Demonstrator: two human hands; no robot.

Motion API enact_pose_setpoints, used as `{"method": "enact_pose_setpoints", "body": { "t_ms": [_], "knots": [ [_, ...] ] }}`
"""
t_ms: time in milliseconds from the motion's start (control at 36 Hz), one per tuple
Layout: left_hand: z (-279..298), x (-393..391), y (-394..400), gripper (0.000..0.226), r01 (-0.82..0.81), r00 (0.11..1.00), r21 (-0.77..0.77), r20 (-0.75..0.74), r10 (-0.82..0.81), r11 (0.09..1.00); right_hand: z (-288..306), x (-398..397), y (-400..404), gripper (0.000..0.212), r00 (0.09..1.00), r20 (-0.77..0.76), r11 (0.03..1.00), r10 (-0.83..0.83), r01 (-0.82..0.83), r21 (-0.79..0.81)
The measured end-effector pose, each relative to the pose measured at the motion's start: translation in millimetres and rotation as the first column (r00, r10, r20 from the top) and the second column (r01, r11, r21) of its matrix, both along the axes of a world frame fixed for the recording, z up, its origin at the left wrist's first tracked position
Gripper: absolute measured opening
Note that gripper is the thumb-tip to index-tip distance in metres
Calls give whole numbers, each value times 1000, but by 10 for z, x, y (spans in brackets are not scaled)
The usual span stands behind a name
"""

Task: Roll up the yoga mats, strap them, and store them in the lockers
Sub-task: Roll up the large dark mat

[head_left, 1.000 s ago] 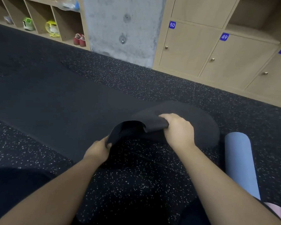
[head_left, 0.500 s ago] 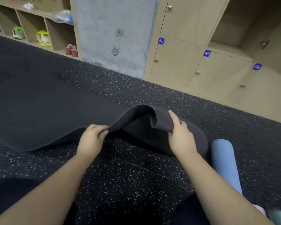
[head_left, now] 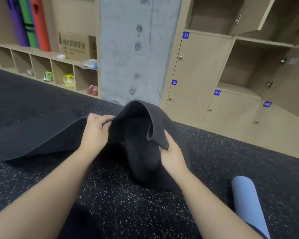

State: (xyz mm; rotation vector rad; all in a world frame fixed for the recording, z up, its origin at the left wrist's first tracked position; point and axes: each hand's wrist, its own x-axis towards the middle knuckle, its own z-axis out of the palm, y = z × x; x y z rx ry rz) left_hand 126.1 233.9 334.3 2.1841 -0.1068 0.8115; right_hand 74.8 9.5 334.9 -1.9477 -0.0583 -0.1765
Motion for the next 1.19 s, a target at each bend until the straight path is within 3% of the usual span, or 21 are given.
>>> {"method": "enact_pose_setpoints", "body": {
  "t_ms": [83, 167, 333, 472, 583, 667, 750, 806, 944, 1028, 1083, 1139, 1194],
  "knots": [
    [322, -55, 51, 25, -16, 997, 0, 71, 16, 1000, 121, -27, 229, 49, 998, -21, 990, 63, -59, 131],
    [614, -105, 104, 26, -13, 991, 11, 137, 11, 1000, 240, -48, 365, 35, 988, -35, 945, 148, -131, 300],
    [1039, -198, 209, 28, -35, 963, 170, 271, -13, 985, 352, -68, 614, 25, 975, -58, 883, 212, -166, 438],
    [937, -197, 98, 32, -32, 987, 321, 161, -21, 946, 110, -64, 623, 21, 981, -129, 843, 148, -56, 535],
    [525, -178, -62, 29, 5, 999, 417, 39, -23, 909, -251, -143, 474, 41, 946, -275, 827, 172, 12, 562],
    [203, -159, -254, 26, 70, 997, 460, -72, -42, 885, -536, -255, 314, 57, 940, -332, 886, 86, 80, 456],
    [-56, -136, -467, 27, 137, 981, 467, -183, -56, 874, -715, -382, 90, 104, 943, -289, 945, -164, 235, 229],
    [-214, -119, -604, 28, 191, 969, 481, -232, -86, 856, -712, -488, -88, 123, 920, -278, 943, -275, 315, 111],
    [-539, -72, -951, 24, 274, 956, 483, -230, -181, 832, -706, -542, -542, 123, 887, -63, 889, -457, 457, -23],
    [-646, -67, -1157, 24, 260, 957, 471, -239, -161, 843, -664, -462, -738, 121, 838, 162, 771, -521, 543, -332],
    [-695, -56, -1248, 28, 285, 945, 497, -287, -155, 820, -687, -386, -858, 119, 822, 324, 591, -468, 564, -577],
    [-780, -44, -1322, 29, 302, 944, 554, -289, -162, 776, -687, -333, -943, 117, 860, 312, 470, -403, 487, -736],
    [-875, -40, -1407, 32, 317, 945, 598, -269, -188, 736, -705, -287, -994, 113, 925, 196, 411, -324, 325, -852]
  ]
}}
